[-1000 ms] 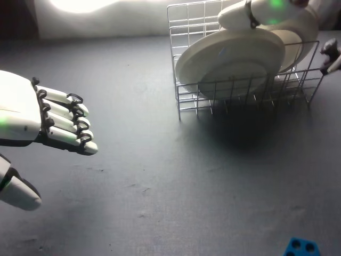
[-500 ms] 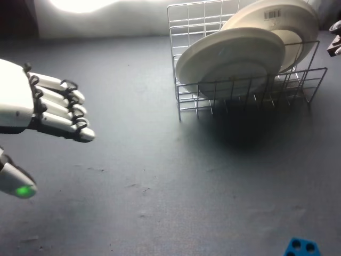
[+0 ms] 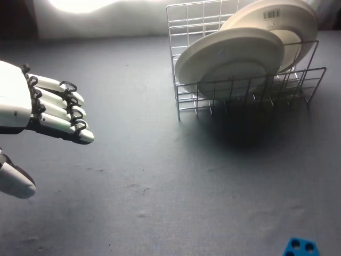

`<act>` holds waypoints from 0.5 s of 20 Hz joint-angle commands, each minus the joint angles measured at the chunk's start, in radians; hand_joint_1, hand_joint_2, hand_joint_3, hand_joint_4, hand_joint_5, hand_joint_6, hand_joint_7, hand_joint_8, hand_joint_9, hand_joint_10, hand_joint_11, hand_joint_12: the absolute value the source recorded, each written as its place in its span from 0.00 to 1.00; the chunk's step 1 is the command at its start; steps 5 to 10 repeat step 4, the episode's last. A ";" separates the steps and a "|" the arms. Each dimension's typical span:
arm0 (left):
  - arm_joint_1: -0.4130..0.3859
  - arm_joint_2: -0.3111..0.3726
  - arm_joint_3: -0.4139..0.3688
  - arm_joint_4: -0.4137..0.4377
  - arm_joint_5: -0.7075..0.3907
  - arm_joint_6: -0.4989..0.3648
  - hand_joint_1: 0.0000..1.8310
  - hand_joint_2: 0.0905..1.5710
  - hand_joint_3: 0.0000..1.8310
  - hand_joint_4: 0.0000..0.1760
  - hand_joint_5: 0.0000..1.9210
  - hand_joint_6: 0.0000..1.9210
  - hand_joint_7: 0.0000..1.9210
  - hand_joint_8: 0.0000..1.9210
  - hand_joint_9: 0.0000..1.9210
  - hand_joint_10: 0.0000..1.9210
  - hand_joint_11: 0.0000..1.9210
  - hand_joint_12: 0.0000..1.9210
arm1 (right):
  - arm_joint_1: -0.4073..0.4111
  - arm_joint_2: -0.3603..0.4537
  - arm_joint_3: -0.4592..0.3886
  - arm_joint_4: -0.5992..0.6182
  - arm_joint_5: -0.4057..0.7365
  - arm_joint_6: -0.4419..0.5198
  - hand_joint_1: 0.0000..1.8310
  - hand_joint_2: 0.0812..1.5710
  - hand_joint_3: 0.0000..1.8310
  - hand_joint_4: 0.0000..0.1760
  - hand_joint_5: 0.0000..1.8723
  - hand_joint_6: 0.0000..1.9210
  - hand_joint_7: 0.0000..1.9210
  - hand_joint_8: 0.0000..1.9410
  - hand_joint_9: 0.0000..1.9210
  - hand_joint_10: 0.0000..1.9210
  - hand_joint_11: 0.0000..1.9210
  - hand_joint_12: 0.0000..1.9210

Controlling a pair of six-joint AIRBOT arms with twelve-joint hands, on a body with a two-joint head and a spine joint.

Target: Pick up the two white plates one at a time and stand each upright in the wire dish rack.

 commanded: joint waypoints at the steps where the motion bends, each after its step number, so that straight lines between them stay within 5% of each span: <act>1: -0.008 0.003 0.004 -0.057 -0.001 -0.003 0.00 0.69 0.00 0.00 0.10 0.00 0.14 0.00 0.12 0.00 0.00 0.18 | 0.003 0.010 -0.006 -0.022 0.083 -0.002 0.51 0.69 0.00 0.00 0.27 0.01 0.30 0.01 0.28 0.01 0.00 0.67; 4: -0.009 0.003 -0.012 -0.057 0.001 -0.007 0.00 0.69 0.00 0.00 0.16 0.01 0.22 0.01 0.18 0.01 0.00 0.27 | -0.012 0.034 -0.022 -0.022 0.081 -0.016 0.52 0.68 0.00 0.00 0.33 0.03 0.35 0.03 0.32 0.03 0.01 0.69; 10: -0.009 0.003 -0.012 -0.057 0.001 -0.007 0.00 0.69 0.00 0.00 0.16 0.01 0.22 0.01 0.18 0.01 0.00 0.27 | -0.012 0.034 -0.022 -0.022 0.081 -0.016 0.52 0.68 0.00 0.00 0.33 0.03 0.35 0.03 0.32 0.03 0.01 0.69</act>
